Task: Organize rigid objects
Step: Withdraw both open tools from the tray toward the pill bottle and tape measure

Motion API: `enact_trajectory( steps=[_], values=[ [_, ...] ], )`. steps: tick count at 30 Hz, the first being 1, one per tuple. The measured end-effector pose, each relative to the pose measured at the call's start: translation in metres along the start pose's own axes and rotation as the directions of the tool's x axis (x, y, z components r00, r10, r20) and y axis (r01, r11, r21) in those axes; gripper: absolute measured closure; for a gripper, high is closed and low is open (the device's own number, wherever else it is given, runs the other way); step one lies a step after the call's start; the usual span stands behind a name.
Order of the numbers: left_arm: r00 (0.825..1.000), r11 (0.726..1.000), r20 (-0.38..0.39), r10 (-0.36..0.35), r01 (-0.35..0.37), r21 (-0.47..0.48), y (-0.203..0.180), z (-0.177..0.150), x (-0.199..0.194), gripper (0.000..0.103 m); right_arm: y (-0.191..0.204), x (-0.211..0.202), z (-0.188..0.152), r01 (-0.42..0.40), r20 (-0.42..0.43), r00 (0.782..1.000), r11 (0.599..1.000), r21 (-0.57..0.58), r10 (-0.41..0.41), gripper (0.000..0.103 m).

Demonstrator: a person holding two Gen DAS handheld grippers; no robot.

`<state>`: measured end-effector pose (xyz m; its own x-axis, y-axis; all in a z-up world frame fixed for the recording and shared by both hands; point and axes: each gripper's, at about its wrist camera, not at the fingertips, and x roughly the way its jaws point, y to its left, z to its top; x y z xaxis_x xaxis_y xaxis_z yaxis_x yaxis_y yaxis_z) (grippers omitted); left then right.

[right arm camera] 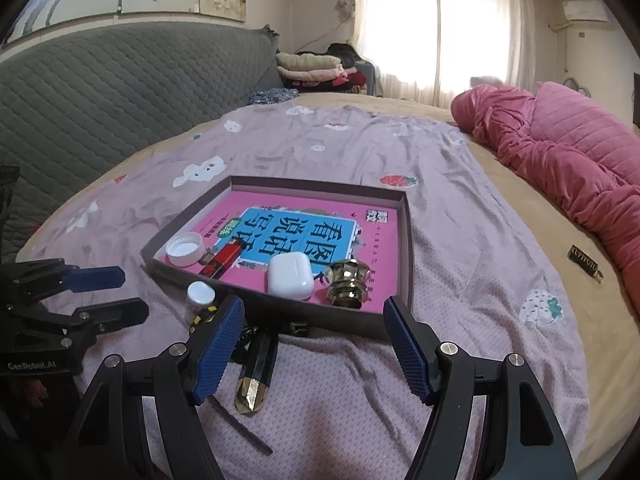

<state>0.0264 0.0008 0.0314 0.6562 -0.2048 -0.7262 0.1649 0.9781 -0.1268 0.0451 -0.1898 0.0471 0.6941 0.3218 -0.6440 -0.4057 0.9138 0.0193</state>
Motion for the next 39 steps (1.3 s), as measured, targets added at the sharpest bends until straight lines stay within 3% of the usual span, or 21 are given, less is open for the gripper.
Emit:
enact_trajectory(
  steps=[39],
  values=[
    [0.987, 0.999, -0.152, -0.049, 0.047, -0.013, -0.004, -0.016, 0.033, 0.047, 0.013, 0.026, -0.025, -0.031, -0.146, 0.989, 0.998, -0.049, 0.023, 0.03]
  ],
)
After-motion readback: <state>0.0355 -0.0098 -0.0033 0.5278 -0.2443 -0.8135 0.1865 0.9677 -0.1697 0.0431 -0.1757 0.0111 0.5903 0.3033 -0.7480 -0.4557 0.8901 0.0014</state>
